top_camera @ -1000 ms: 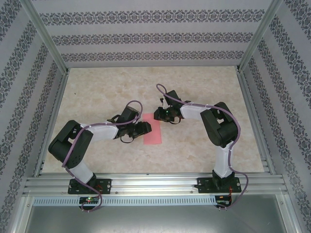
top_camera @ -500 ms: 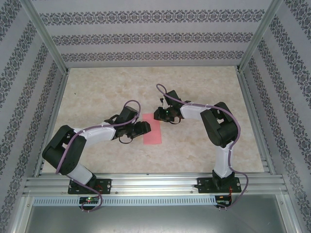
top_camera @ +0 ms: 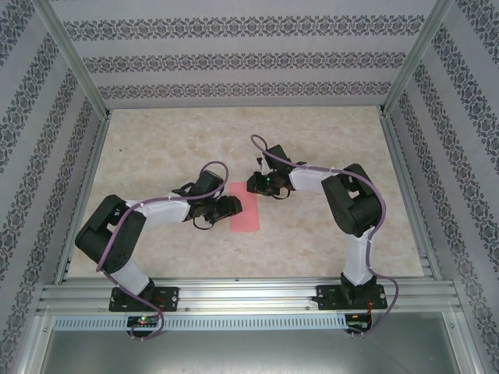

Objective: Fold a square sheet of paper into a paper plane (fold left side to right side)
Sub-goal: Third fold the triangle at the center of the table.

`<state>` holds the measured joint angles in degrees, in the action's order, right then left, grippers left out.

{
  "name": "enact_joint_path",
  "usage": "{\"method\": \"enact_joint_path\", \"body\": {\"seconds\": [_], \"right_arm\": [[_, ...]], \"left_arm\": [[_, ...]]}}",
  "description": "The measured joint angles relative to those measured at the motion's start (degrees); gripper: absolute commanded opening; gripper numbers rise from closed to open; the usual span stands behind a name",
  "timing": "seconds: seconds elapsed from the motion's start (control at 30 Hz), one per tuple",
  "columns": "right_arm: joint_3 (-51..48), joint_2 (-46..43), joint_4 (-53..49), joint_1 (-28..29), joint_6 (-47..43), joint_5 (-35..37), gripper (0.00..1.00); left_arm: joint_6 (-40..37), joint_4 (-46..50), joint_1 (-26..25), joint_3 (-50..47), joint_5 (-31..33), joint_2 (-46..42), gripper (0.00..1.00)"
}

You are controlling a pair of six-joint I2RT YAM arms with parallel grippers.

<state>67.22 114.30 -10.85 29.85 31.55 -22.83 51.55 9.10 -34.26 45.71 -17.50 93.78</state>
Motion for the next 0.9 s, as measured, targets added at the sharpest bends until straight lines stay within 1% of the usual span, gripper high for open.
{"method": "enact_joint_path", "body": {"seconds": [0.63,0.9], "right_arm": [[0.0,0.0,0.0,0.0,0.0,0.0,0.26],[0.0,0.0,0.0,0.0,0.0,0.0,0.26]], "left_arm": [[0.0,0.5,-0.7,2.4,-0.1,2.6,0.6],[1.7,-1.4,-0.7,1.3,-0.4,2.4,0.56]]}}
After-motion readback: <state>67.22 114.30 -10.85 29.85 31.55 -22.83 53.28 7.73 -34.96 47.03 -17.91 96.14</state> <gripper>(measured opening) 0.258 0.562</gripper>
